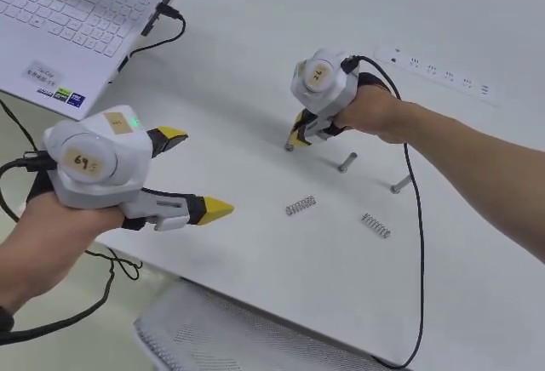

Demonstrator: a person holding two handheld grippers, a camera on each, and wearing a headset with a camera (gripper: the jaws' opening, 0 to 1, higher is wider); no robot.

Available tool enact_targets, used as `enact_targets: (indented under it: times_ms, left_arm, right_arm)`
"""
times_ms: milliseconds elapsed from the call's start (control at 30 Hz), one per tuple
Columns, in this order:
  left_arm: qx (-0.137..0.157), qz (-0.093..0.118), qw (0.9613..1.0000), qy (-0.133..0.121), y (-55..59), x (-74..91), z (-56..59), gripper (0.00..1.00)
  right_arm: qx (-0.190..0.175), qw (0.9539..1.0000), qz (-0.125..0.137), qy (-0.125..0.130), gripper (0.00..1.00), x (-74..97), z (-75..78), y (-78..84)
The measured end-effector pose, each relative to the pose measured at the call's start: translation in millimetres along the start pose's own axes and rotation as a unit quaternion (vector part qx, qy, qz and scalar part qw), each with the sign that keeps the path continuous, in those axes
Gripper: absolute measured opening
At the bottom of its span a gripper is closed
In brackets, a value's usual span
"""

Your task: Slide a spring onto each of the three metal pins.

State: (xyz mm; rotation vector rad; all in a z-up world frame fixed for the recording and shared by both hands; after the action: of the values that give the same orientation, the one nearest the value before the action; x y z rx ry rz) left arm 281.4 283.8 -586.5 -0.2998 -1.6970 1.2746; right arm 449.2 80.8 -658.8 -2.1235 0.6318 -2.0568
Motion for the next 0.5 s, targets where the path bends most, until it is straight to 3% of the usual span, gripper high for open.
enact_targets:
  times_ms: [500]
  left_arm:
    - [0.003, -0.001, 1.0000, -0.003, 1.1, 1.2, -1.7, 0.70]
  right_arm:
    - [-0.001, 1.0000, -0.007, -0.005, 0.11, -5.9, -0.4, 2.6]
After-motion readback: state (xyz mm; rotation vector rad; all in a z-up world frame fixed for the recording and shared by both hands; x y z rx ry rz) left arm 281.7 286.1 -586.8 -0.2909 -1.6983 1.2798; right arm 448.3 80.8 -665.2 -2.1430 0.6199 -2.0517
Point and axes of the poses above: the centre of the closed fingertips' face, and the gripper's own axes: x roughly backward along the fingers, z roughly to its right, y roughly out of its underside, the point moved 10 cm from there along x, roughly backward along the fingers, and after that the axes turned 7 degrees about -x, right-handed, at the moved point
